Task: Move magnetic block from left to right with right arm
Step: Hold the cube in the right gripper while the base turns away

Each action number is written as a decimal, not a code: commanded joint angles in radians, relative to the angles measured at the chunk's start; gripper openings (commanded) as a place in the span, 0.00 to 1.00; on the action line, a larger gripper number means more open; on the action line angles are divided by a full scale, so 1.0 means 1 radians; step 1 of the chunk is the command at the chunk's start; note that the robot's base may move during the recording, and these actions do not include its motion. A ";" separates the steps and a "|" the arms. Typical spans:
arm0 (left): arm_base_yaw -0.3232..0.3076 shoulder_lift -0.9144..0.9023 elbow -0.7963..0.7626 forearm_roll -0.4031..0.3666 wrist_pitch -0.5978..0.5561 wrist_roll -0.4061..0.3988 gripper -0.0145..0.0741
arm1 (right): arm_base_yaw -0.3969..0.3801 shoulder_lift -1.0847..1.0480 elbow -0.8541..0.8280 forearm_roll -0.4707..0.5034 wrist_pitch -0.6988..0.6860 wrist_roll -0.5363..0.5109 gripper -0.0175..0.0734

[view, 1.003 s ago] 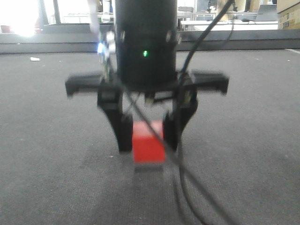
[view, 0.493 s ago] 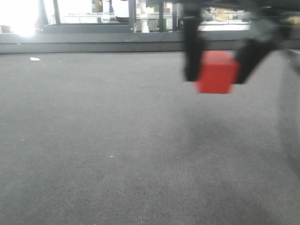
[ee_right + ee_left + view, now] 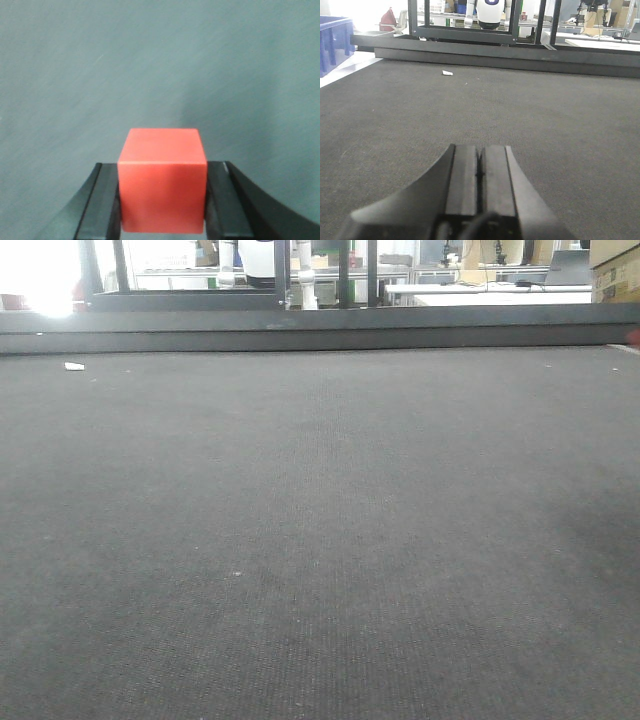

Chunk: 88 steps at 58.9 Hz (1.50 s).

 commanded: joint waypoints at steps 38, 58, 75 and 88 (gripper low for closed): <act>-0.004 -0.005 0.009 0.000 -0.088 -0.004 0.03 | -0.178 -0.559 0.302 0.034 -0.510 -0.159 0.53; -0.004 -0.005 0.009 0.000 -0.088 -0.004 0.03 | -0.178 -0.723 0.332 0.034 -0.484 -0.159 0.53; -0.004 -0.005 0.009 0.000 -0.088 -0.004 0.03 | -0.178 -0.723 0.332 0.034 -0.482 -0.159 0.53; -0.004 -0.005 0.009 0.000 -0.088 -0.004 0.03 | -0.178 -0.723 0.332 0.034 -0.482 -0.159 0.53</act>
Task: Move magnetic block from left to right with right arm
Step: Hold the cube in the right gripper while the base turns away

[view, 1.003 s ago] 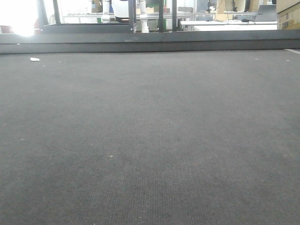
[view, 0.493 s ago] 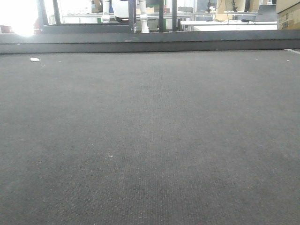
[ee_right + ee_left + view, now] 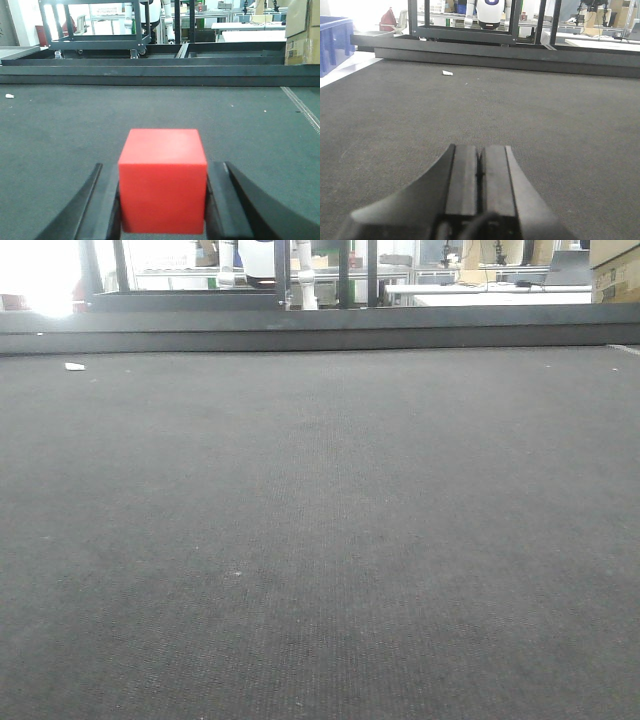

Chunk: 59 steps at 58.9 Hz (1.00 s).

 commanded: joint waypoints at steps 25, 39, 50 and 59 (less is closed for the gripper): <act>-0.004 -0.005 0.009 0.000 -0.088 -0.004 0.03 | -0.006 0.008 -0.026 0.000 -0.087 -0.011 0.53; -0.004 -0.005 0.009 0.000 -0.088 -0.004 0.03 | -0.006 0.008 -0.026 0.000 -0.087 -0.011 0.53; -0.004 -0.005 0.009 0.000 -0.088 -0.004 0.03 | -0.006 0.008 -0.026 0.000 -0.087 -0.011 0.53; -0.004 -0.005 0.009 0.000 -0.088 -0.004 0.03 | -0.006 0.008 -0.026 0.000 -0.087 -0.011 0.53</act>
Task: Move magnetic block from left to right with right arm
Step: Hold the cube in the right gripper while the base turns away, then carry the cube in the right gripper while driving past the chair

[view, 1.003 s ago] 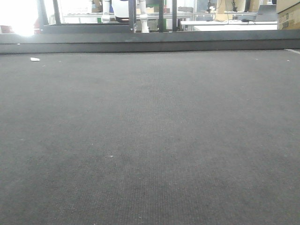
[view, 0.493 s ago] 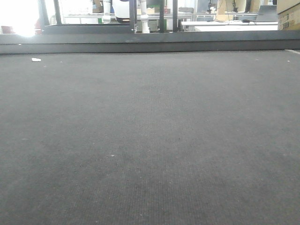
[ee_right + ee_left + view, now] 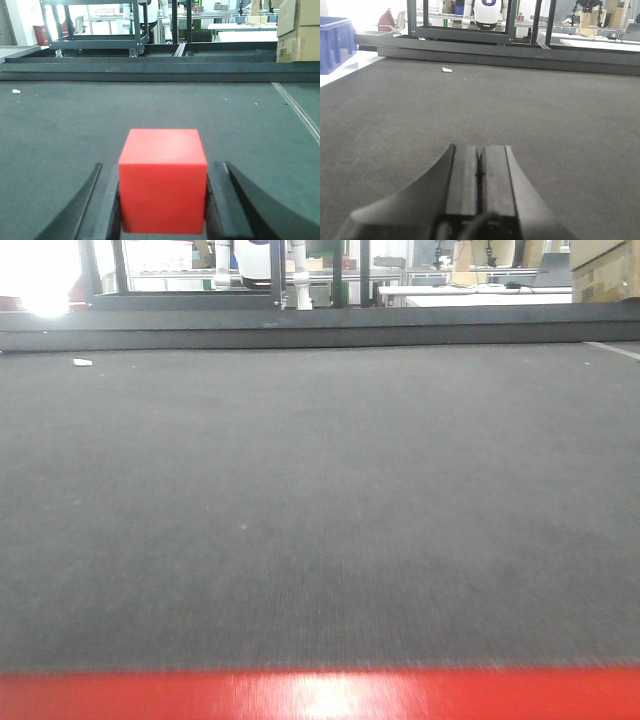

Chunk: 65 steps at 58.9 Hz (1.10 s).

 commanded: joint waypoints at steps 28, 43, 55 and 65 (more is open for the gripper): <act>-0.004 -0.005 0.009 0.000 -0.088 -0.004 0.03 | -0.005 0.008 -0.026 0.000 -0.089 -0.007 0.53; -0.004 -0.005 0.009 0.000 -0.088 -0.004 0.03 | -0.005 0.008 -0.026 0.000 -0.089 -0.007 0.53; -0.004 -0.005 0.009 0.000 -0.088 -0.004 0.03 | -0.005 0.008 -0.026 0.000 -0.089 -0.007 0.53; -0.004 -0.005 0.009 0.000 -0.088 -0.004 0.03 | -0.005 0.008 -0.026 0.000 -0.089 -0.007 0.53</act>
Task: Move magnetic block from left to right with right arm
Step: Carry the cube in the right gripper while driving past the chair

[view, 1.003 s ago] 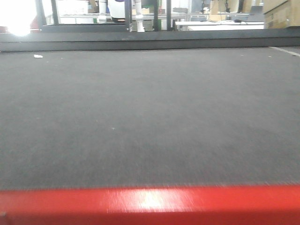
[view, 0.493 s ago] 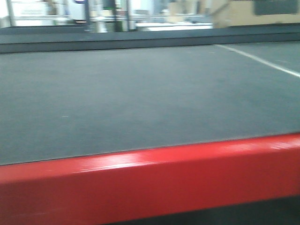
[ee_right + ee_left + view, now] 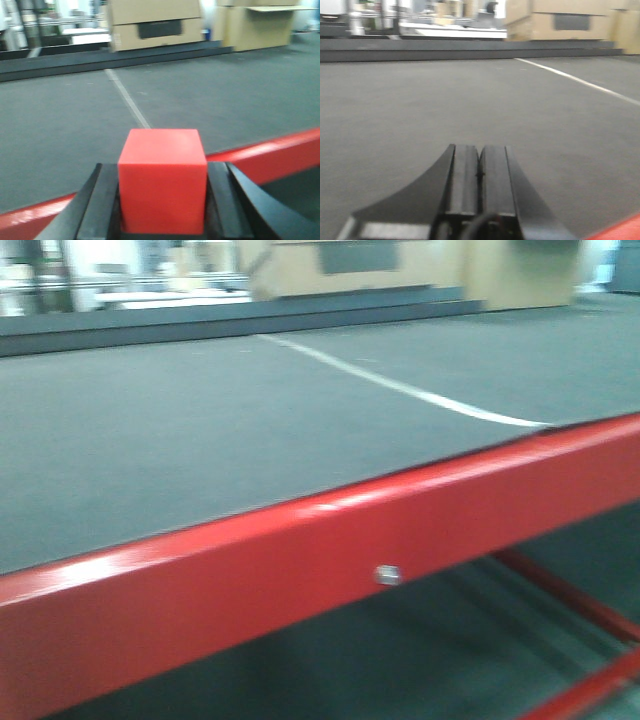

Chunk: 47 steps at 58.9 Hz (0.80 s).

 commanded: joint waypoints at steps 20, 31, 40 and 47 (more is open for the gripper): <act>-0.004 -0.005 0.009 0.000 -0.088 -0.004 0.03 | -0.005 0.008 -0.026 0.000 -0.089 -0.005 0.53; -0.004 -0.005 0.009 0.000 -0.088 -0.004 0.03 | -0.005 0.008 -0.026 0.000 -0.089 -0.005 0.53; -0.004 -0.005 0.009 0.000 -0.088 -0.004 0.03 | -0.005 0.008 -0.026 0.000 -0.089 -0.005 0.53; -0.004 -0.005 0.009 0.000 -0.088 -0.004 0.03 | -0.005 0.008 -0.026 0.000 -0.089 -0.005 0.53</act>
